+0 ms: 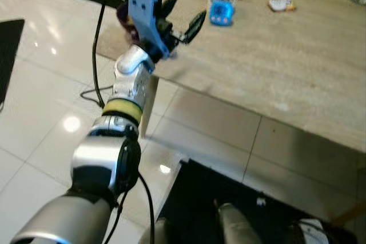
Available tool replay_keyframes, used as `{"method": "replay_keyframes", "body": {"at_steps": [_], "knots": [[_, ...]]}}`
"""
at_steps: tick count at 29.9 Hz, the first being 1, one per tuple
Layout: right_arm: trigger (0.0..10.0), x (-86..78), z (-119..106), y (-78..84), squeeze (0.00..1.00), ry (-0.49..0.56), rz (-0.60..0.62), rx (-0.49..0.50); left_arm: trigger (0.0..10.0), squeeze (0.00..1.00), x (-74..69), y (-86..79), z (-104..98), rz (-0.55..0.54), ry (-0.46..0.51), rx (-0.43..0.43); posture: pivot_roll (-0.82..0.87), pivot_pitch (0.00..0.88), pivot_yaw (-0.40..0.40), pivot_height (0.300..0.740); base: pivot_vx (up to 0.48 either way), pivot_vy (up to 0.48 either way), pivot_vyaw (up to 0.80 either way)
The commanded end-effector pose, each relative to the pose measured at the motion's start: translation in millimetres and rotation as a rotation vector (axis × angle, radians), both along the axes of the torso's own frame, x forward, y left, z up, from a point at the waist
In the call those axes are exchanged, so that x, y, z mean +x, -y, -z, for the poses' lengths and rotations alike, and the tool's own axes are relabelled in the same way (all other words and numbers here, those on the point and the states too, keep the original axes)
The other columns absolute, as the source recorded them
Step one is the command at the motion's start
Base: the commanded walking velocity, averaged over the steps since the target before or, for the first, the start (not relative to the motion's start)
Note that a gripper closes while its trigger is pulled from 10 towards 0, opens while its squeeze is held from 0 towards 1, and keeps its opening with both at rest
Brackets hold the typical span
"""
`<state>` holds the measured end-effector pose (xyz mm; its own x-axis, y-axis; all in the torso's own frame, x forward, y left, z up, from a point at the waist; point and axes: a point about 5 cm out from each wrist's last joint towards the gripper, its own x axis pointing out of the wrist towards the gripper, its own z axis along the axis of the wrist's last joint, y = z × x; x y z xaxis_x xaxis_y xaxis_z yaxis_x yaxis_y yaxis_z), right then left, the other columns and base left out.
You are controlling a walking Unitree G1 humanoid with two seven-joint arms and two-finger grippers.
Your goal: Restocking fridge
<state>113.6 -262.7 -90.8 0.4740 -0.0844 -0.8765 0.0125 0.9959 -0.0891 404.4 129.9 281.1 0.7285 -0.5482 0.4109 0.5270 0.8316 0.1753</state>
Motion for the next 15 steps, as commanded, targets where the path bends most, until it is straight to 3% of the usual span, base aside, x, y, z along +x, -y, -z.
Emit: {"method": "replay_keyframes", "body": {"at_steps": [1,11,15], "knots": [[10.0,-12.9,2.8,2.1,0.00,-0.025,0.014,-0.001,10.0,0.00,1.2,-2.7,-4.0,-0.047,0.021,0.032,-0.06,0.303,0.041,0.740,0.000,0.000,0.00],[10.0,-19.2,3.8,1.6,0.00,-0.024,0.013,0.002,10.0,0.00,4.7,-4.4,-8.0,-0.112,0.010,0.025,-0.07,0.342,0.044,0.740,0.000,0.000,0.00],[10.0,-28.6,5.1,1.6,0.00,-0.028,0.005,0.002,10.0,0.00,5.2,6.4,-10.8,-0.076,0.005,0.015,-0.09,0.404,0.048,0.740,0.000,0.000,0.00]]}}
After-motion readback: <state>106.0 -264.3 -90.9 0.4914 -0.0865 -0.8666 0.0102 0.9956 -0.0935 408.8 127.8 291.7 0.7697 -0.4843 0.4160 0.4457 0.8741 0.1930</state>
